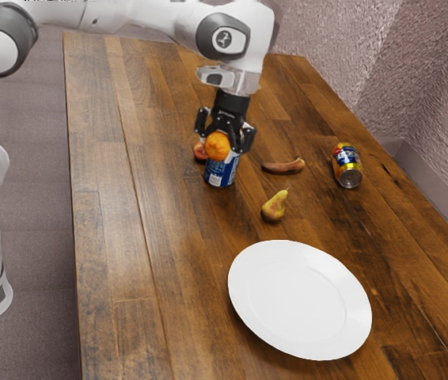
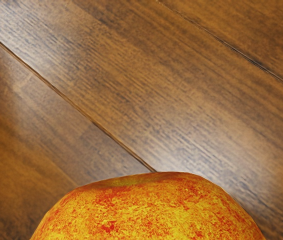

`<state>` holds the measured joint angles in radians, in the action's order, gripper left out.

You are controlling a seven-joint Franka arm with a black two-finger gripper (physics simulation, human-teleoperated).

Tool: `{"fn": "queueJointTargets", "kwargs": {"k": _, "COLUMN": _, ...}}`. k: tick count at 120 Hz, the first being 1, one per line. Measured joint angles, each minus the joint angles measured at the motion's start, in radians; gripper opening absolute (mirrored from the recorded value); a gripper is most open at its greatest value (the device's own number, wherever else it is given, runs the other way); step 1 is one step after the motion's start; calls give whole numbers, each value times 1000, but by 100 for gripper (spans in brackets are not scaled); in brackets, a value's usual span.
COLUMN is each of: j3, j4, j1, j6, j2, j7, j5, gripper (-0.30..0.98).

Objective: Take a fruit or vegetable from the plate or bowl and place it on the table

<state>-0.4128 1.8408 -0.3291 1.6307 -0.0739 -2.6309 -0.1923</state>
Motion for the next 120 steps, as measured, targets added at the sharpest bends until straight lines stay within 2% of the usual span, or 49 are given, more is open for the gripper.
{"fn": "queueJointTargets", "kwargs": {"k": 10, "j3": 11, "j4": 7, "j1": -112, "j6": 16, "j2": 4, "j7": 2, "j5": 1, "gripper": 34}}
{"fn": "queueJointTargets", "kwargs": {"k": 18, "j3": 13, "j4": 11, "j1": -142, "j6": 23, "j2": 5, "j7": 4, "j5": 1, "gripper": 34}}
{"fn": "queueJointTargets", "kwargs": {"k": 40, "j3": 15, "j4": 15, "j1": -79, "j6": 34, "j2": 7, "j7": 8, "j5": 2, "gripper": 34}}
{"fn": "queueJointTargets", "kwargs": {"k": 54, "j3": 15, "j4": 16, "j1": -79, "j6": 38, "j2": 8, "j7": 10, "j5": 3, "gripper": 34}}
{"fn": "queueJointTargets", "kwargs": {"k": 71, "j3": 8, "j4": 12, "j1": -96, "j6": 30, "j2": 25, "j7": 14, "j5": 52, "gripper": 55}}
{"fn": "queueJointTargets", "kwargs": {"k": 92, "j3": 5, "j4": 9, "j1": -70, "j6": 19, "j2": 13, "j7": 37, "j5": 88, "gripper": 65}}
{"fn": "queueJointTargets", "kwargs": {"k": 107, "j3": 88, "j4": -56, "j1": 18, "j6": 17, "j2": -2, "j7": 179, "j5": 176, "gripper": 67}}
{"fn": "queueJointTargets", "kwargs": {"k": 120, "j3": 134, "j4": -96, "j1": 27, "j6": 16, "j2": -7, "j7": 320, "j5": 206, "gripper": 68}}
